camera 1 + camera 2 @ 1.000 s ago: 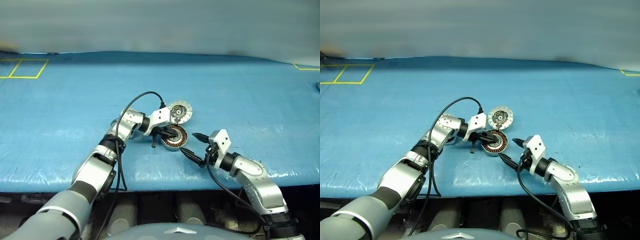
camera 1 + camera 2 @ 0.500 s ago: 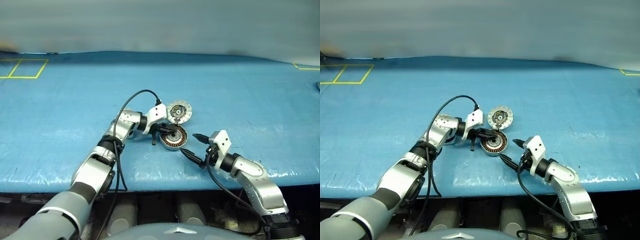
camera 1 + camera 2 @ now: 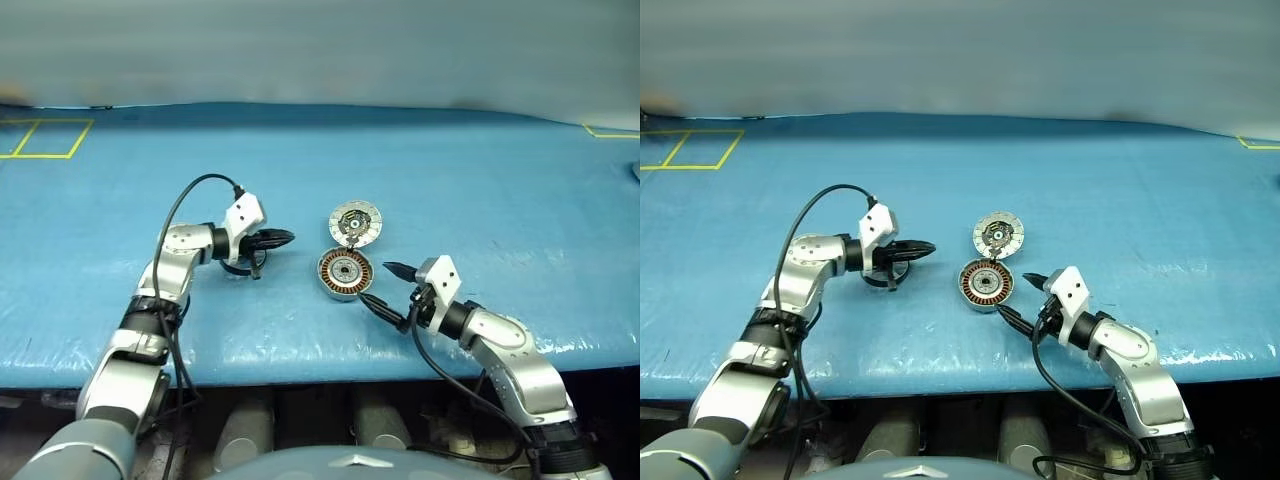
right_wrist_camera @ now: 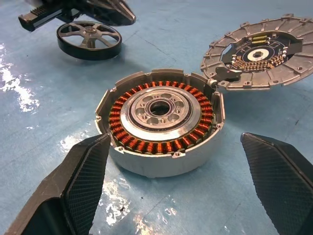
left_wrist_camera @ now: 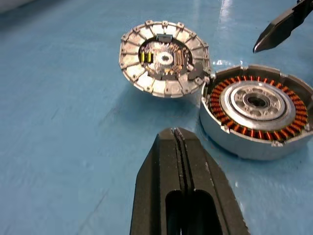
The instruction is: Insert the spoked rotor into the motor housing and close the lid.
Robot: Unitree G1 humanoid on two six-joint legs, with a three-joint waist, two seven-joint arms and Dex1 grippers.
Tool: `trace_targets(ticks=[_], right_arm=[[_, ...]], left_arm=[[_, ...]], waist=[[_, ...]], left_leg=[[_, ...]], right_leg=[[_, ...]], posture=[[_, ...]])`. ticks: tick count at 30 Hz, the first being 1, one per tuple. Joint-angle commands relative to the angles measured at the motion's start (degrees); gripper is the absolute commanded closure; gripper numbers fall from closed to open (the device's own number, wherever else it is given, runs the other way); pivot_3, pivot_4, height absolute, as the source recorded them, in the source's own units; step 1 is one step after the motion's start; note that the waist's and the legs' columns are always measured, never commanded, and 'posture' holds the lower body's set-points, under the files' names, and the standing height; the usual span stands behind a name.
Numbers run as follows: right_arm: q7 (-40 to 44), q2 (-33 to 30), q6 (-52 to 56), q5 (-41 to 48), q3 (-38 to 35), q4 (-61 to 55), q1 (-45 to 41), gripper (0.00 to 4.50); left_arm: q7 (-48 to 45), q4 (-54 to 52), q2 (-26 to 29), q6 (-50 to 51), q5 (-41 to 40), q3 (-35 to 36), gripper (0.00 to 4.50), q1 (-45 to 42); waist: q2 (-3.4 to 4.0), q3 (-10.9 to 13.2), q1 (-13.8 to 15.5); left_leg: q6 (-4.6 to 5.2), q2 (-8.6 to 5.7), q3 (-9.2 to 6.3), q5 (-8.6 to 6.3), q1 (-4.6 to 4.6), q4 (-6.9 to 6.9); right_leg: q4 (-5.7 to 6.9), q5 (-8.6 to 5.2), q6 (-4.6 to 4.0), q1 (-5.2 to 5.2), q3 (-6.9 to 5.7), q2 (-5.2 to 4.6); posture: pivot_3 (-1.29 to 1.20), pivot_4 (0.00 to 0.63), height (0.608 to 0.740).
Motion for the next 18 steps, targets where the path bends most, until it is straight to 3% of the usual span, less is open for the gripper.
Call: trace_targets(ticks=[1, 5, 12, 15, 18], right_arm=[[0.9, 0.39, -1.46, 0.85, 0.42, -2.63, -1.73, 0.0], [1.4, 1.16, -1.69, -0.5, 2.48, -0.67, -3.72, 0.0], [1.65, 1.48, -2.28, -0.74, 3.42, 0.09, -4.29, 0.0], [1.54, 1.53, -2.49, -0.7, 3.09, 0.11, -3.88, 0.0], [1.49, 1.89, -2.92, -0.68, 3.2, 0.44, -3.91, 0.0]], left_arm=[[0.76, -6.83, 3.93, 2.61, -1.76, 2.89, 4.48, 1.78], [0.89, -8.74, 7.93, 3.4, -0.55, 2.51, 4.48, 3.06], [0.85, -9.74, 9.55, 5.82, -2.24, 2.83, 4.48, 2.14], [-1.93, -10.01, 11.09, 7.06, -2.86, 1.76, 3.92, 1.76], [-2.14, -7.97, 12.8, 6.52, -0.2, -0.05, 2.94, 0.08]], waist=[[0.0, 0.01, 0.1], [0.0, 0.01, 0.37], [0.0, 0.01, 0.58], [0.01, 0.02, 0.26], [0.01, 0.02, 0.2]], left_leg=[[0.0, 0.0, 0.0, 0.0, 0.0, 0.02], [0.0, 0.0, 0.01, 0.0, 0.01, 0.13], [-0.01, -0.01, 0.02, 0.0, -0.03, 0.07], [-0.01, 0.01, 0.02, 0.0, -0.01, 0.02], [-0.01, 0.02, 0.03, 0.0, 0.0, 0.02]], right_leg=[[0.01, 0.0, 0.0, 0.0, 0.0, 0.0], [0.04, -0.17, -0.29, 0.04, -0.01, 0.0], [0.0, -0.17, -0.3, 0.0, -0.01, -0.01], [0.02, -0.17, -0.3, -0.02, -0.01, 0.02], [0.04, -0.19, -0.33, -0.02, -0.01, 0.02]], posture=[[0.0, 0.15, 0.74], [0.0, 0.15, 0.74], [0.0, 0.15, 0.74], [0.0, 0.15, 0.74], [0.0, 0.15, 0.74]])
